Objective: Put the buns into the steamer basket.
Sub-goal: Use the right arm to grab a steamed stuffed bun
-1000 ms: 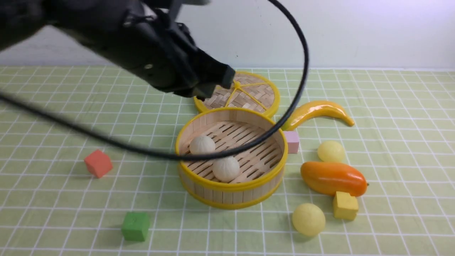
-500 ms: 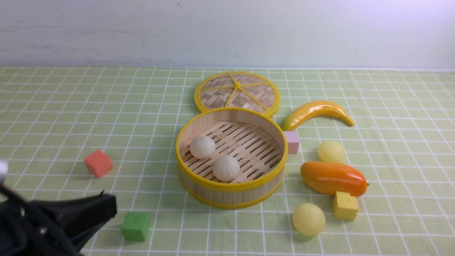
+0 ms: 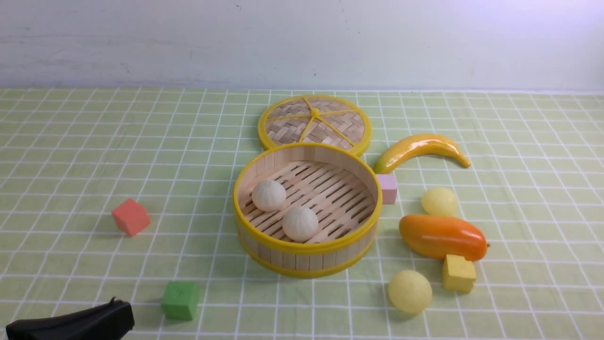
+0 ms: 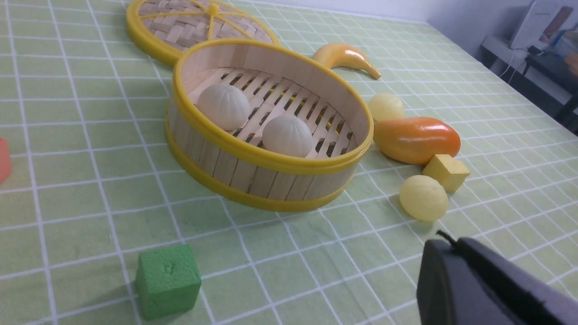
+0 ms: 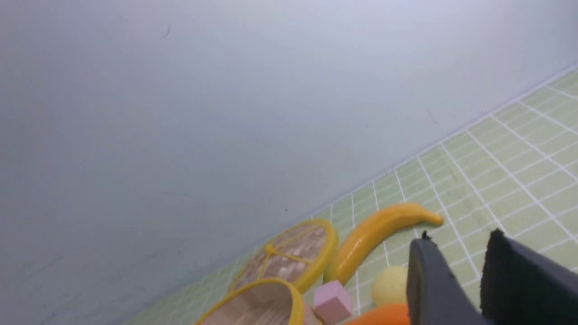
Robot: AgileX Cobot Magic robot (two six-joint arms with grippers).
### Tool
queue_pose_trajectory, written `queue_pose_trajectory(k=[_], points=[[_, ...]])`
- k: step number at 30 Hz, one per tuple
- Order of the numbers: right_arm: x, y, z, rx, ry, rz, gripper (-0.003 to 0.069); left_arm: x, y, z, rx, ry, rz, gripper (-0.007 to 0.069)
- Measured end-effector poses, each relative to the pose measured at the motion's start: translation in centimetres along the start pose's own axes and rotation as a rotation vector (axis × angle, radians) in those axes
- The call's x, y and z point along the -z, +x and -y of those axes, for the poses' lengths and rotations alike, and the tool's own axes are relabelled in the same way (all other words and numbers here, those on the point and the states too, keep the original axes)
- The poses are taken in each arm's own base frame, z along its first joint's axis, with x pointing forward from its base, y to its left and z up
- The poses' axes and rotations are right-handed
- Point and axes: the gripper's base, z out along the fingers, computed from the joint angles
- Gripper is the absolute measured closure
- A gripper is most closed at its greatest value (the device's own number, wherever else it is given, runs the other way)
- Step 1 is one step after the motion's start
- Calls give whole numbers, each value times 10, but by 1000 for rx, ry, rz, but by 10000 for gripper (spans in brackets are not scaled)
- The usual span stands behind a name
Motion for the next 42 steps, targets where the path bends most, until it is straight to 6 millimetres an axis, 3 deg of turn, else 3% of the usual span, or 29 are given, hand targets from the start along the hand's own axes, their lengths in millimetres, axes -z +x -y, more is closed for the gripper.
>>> queue_pose_trajectory(k=[3,6,10,15,16,18,21,23,26,33,42], points=[[-7,-15,-12,34,71,-147,547,0,0,0,0,0,-2,638],[-31,-34,-33,187,190,-513,613,0,0,0,0,0,-2,638],[-64,-37,-54,380,221,-873,631,0,0,0,1,0,-2,638],[-114,-12,-73,444,211,-1165,633,0,0,0,1,0,-2,638],[-114,-12,-75,442,205,-1165,633,0,0,0,1,0,-2,638],[-137,13,-84,424,196,-1288,623,0,0,0,1,0,-2,638],[-152,32,-91,434,177,-1337,608,0,0,0,1,0,-2,638],[-169,59,-99,465,147,-1365,573,0,0,0,1,0,-2,637],[-185,82,-102,483,127,-1364,513,0,0,0,1,0,-2,637],[-220,115,-101,495,121,-1337,342,0,0,0,1,0,-2,634],[-242,145,-91,564,149,-1369,330,0,0,0,1,0,-2,627]])
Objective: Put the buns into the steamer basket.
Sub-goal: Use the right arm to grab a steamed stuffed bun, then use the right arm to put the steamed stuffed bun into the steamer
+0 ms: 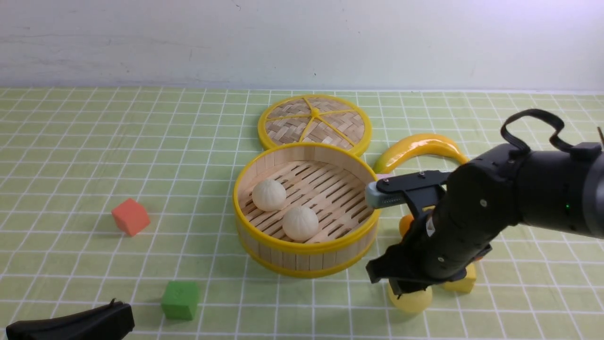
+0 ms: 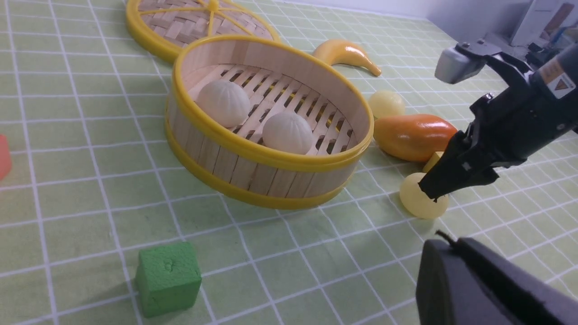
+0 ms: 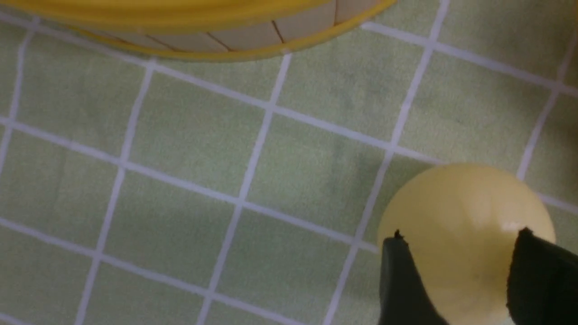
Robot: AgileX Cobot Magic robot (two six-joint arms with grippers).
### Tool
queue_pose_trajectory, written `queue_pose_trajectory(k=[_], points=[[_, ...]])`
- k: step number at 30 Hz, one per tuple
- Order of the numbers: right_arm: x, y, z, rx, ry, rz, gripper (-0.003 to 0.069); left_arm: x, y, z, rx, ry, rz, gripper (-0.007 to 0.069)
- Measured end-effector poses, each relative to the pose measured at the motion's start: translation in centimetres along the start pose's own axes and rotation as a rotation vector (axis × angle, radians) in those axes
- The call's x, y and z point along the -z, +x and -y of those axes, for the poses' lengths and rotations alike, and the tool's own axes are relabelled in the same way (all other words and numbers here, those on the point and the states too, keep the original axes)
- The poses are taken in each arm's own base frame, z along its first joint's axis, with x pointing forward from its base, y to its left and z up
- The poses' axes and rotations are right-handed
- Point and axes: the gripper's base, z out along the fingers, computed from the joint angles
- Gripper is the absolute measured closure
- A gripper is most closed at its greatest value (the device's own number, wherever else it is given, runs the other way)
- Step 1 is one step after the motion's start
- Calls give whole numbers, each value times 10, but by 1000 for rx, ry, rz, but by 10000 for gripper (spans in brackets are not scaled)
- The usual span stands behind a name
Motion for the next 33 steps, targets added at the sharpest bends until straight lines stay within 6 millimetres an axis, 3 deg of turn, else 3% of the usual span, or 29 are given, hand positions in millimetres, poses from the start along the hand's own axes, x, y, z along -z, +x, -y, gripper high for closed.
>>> queue_pose_trajectory(k=[8,14,17,20,22,23,24,27,30,33], points=[[-6,-1,0,7,8,-6,419,0,0,0,0,0,0,627],[-9,-1,2,30,24,-14,586,0,0,0,0,0,0,623],[-2,0,2,57,23,-10,655,0,0,0,0,0,0,621],[18,-2,0,53,7,19,661,0,0,0,0,0,0,620],[44,-8,-4,53,-30,85,661,0,0,0,0,0,0,617],[44,-9,-4,50,-33,88,661,0,0,0,0,0,0,617],[60,-15,-8,66,-67,144,661,0,0,0,0,0,0,615],[83,-34,-18,124,-135,282,660,0,0,0,0,0,0,611],[81,-55,-25,189,-156,358,657,0,0,0,0,0,0,607],[62,-73,-28,221,-143,368,650,0,0,0,0,0,0,606]])
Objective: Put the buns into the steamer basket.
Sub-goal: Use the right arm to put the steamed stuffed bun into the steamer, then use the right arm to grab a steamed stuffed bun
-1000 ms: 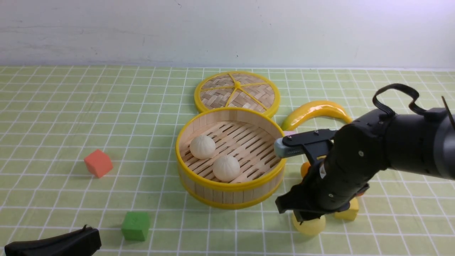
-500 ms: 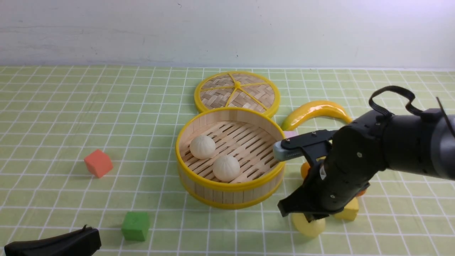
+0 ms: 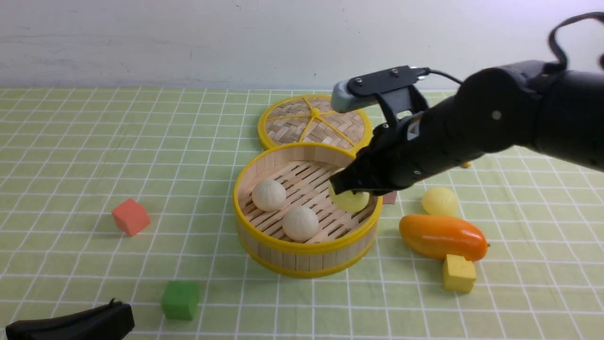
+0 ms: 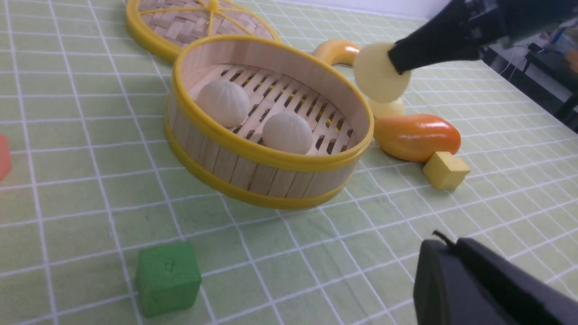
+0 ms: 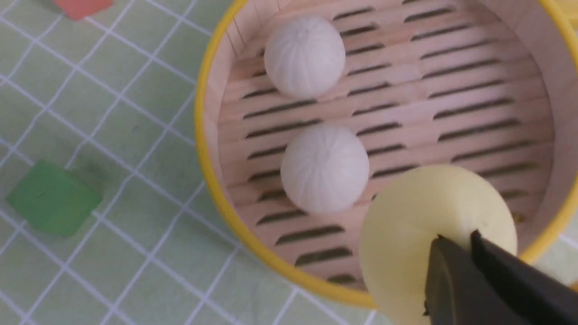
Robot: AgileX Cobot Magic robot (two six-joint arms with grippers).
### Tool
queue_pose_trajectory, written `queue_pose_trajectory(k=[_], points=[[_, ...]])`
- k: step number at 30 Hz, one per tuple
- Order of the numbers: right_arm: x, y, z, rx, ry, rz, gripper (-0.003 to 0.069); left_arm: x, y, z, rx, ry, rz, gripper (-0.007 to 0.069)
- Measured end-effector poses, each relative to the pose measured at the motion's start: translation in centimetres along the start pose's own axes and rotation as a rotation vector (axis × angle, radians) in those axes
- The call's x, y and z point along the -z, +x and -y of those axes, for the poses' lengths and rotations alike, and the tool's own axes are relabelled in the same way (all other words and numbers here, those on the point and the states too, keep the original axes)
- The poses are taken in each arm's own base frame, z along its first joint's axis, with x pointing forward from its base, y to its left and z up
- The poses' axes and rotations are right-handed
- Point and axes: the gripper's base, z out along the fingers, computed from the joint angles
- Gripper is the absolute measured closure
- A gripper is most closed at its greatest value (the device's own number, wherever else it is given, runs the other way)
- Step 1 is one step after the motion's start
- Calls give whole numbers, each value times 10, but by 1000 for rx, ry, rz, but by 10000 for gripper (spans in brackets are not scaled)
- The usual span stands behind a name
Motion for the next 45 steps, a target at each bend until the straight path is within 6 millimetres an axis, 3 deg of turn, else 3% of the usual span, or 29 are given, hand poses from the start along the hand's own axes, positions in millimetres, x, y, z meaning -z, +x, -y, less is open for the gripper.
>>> queue_pose_trajectory(k=[5,9,13,14,18,21,22,23,24,28,32,45], points=[[-50,4,12,-4,23,-75,611,0,0,0,0,0,0,602],[-68,9,16,9,37,-110,484,0,0,0,0,0,0,594],[-64,6,15,12,37,-103,346,0,0,0,0,0,0,589],[-54,3,14,14,34,-99,269,0,0,0,0,0,0,587],[-11,-12,10,42,43,-42,199,0,0,0,0,0,0,587],[21,-20,22,36,108,-15,212,0,0,0,0,0,-1,585],[23,-20,23,32,115,-15,212,0,0,0,0,0,-1,585],[31,-18,45,-28,185,-50,246,0,0,0,0,0,-1,586],[32,-17,48,-37,193,-57,246,0,0,0,0,0,-1,586],[3,9,112,-225,297,-218,322,0,0,0,0,0,-1,586],[-27,23,138,-316,286,-231,349,0,0,0,0,0,-1,584],[-65,27,160,-350,276,-206,359,0,0,0,0,0,-1,572]])
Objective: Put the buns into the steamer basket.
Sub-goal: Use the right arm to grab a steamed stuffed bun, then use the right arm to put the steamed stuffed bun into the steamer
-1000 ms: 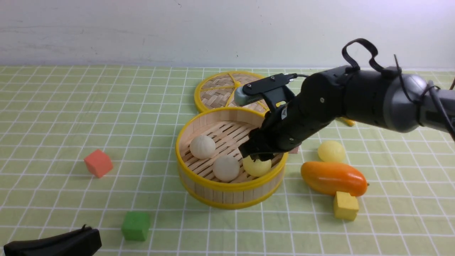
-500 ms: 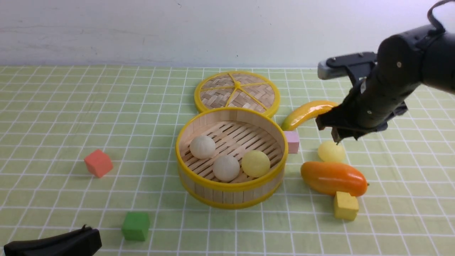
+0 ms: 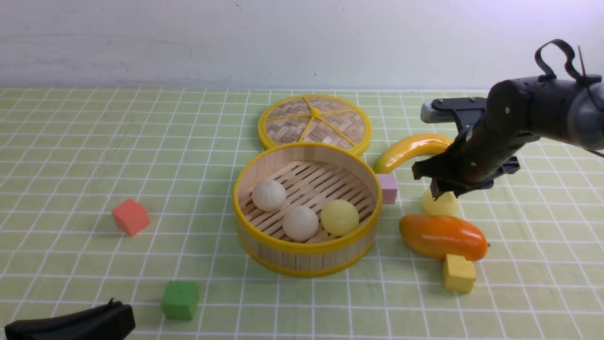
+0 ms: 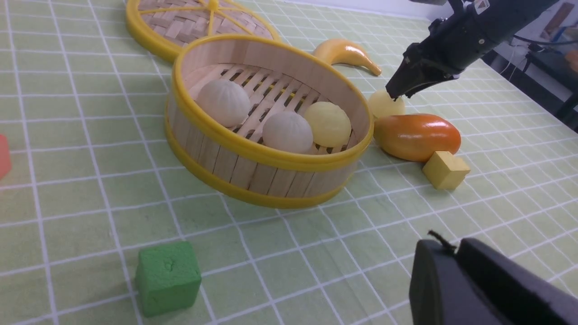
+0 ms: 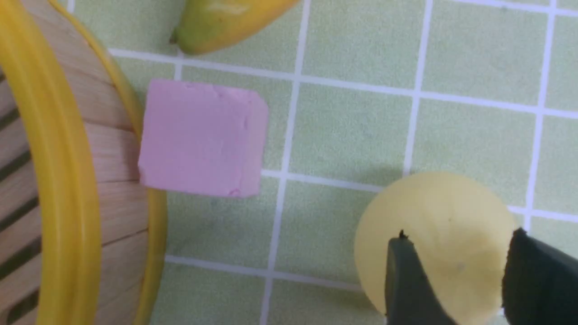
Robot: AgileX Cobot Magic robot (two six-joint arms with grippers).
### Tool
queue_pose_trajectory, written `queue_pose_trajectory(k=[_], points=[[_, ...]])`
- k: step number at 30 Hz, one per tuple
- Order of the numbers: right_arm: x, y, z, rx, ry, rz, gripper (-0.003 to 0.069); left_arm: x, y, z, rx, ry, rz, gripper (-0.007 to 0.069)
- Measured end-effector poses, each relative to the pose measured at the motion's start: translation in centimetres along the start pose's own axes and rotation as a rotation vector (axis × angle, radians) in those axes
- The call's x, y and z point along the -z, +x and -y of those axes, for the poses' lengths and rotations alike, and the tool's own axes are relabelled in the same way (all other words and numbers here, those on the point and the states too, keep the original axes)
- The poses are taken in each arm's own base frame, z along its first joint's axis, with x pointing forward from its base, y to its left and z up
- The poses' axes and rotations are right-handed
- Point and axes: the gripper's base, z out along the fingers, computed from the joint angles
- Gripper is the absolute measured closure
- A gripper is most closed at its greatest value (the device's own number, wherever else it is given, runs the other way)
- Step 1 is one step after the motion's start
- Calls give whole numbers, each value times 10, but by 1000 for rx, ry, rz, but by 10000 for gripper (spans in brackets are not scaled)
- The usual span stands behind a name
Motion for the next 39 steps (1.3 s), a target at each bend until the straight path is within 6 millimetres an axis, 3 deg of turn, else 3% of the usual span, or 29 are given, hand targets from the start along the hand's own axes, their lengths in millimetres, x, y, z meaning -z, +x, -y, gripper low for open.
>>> queue_pose_trajectory(k=[7,11,14,15,18,19,21,24,26,27,29,30,31,35,36,38,39], points=[[-11,2,1,9,9,-13,452,0,0,0,0,0,0,566],[-7,2,1,35,10,-14,595,0,0,0,0,0,0,559],[13,-2,-2,59,4,10,659,0,0,0,0,0,0,553],[19,-3,-4,64,-1,19,659,0,0,0,0,0,0,552],[60,-11,-26,127,-56,119,658,0,0,0,0,0,0,550],[63,-11,-27,132,-61,126,658,0,0,0,0,0,0,550],[86,-12,-55,190,-141,197,656,0,0,0,0,0,0,550],[95,-10,-85,237,-232,258,653,0,0,0,0,0,0,550],[87,-8,-106,269,-285,285,651,0,0,0,0,0,0,550],[87,-8,-108,269,-289,292,651,0,0,0,0,0,0,550],[61,-8,-123,273,-307,326,647,0,0,0,0,0,0,547],[59,-8,-125,274,-308,337,647,0,0,0,0,0,0,547],[37,-8,-130,262,-305,341,639,0,0,0,0,0,0,545],[-2,-5,-133,207,-307,315,596,0,0,0,0,0,0,543],[-2,-5,-133,206,-307,316,592,0,0,0,0,0,0,542],[-14,-2,-133,192,-307,294,501,0,0,0,0,0,0,538],[-14,-2,-133,192,-307,295,501,0,0,0,0,0,0,538]])
